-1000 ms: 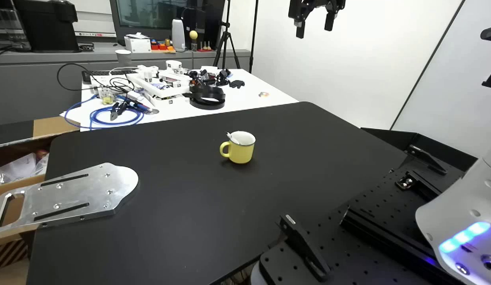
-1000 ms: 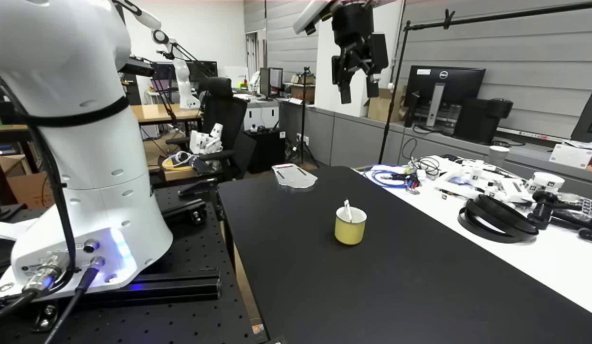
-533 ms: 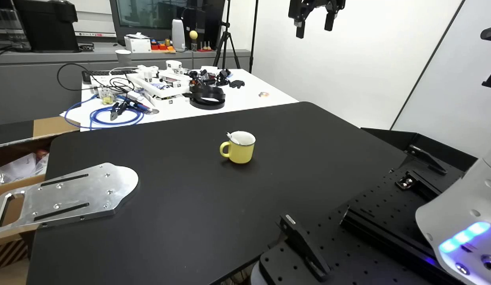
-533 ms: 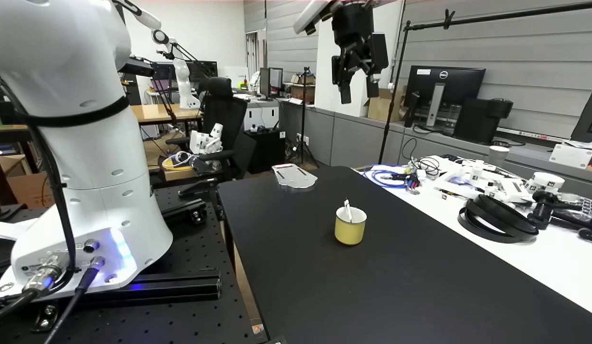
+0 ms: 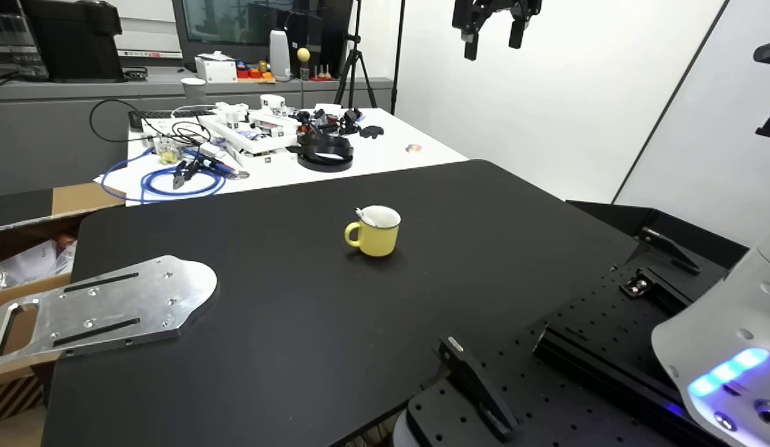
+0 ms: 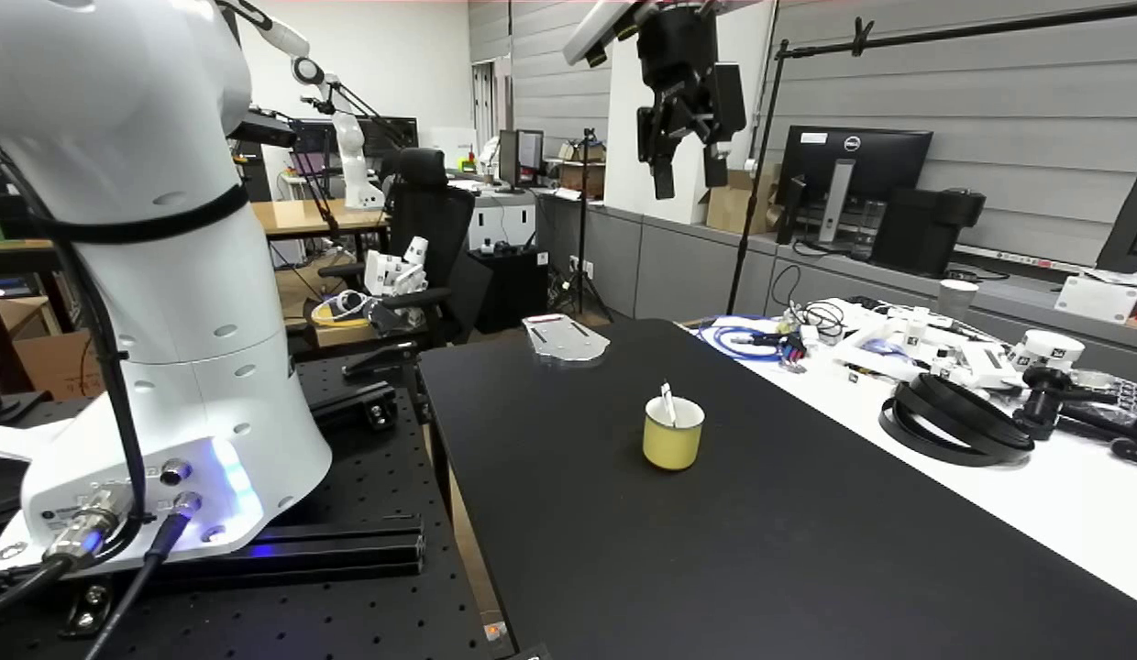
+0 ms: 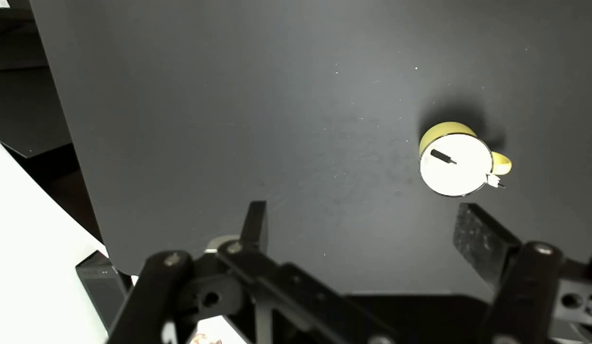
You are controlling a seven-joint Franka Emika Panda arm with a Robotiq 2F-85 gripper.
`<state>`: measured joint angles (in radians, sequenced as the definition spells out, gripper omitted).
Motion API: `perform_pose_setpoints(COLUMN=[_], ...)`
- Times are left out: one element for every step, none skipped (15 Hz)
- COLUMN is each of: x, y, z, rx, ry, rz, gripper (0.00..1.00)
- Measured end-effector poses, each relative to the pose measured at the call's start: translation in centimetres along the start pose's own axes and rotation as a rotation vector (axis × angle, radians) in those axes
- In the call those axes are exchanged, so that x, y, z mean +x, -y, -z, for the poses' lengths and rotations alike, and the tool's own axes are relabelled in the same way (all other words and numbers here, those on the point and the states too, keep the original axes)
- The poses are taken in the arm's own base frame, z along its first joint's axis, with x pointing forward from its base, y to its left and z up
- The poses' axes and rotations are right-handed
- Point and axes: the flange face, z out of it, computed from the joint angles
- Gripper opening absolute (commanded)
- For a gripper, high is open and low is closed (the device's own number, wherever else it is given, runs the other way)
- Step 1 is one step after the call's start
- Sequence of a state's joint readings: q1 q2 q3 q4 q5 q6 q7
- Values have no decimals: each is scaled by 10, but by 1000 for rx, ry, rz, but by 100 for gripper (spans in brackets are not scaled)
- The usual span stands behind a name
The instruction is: Remove then pen out of the cup and put it on the table
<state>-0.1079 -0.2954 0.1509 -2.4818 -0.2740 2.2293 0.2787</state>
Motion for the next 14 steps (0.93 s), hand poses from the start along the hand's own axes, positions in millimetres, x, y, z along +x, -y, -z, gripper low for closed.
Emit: perform_pose_setpoints(x=[0, 0, 0, 0, 0, 0, 0, 0, 1, 2, 3, 4, 5, 6], y=[0, 0, 0, 0, 0, 1, 2, 5, 9, 14, 21, 31, 42, 55], z=[0, 0, 0, 0, 0, 0, 0, 0, 0, -1, -2, -4, -7, -11], rx=[0, 0, 0, 0, -4, -12, -22, -34, -46, -60, -72, -83, -91, -96], ry=[0, 0, 0, 0, -1, -4, -8, -15, -25, -37, -51, -62, -72, -81], rz=[0, 0, 0, 0, 2, 2, -4, -15, -30, -50, -73, -95, -114, -129], gripper=[100, 100, 100, 100, 100, 100, 100, 100, 100, 100, 100, 100, 100, 100])
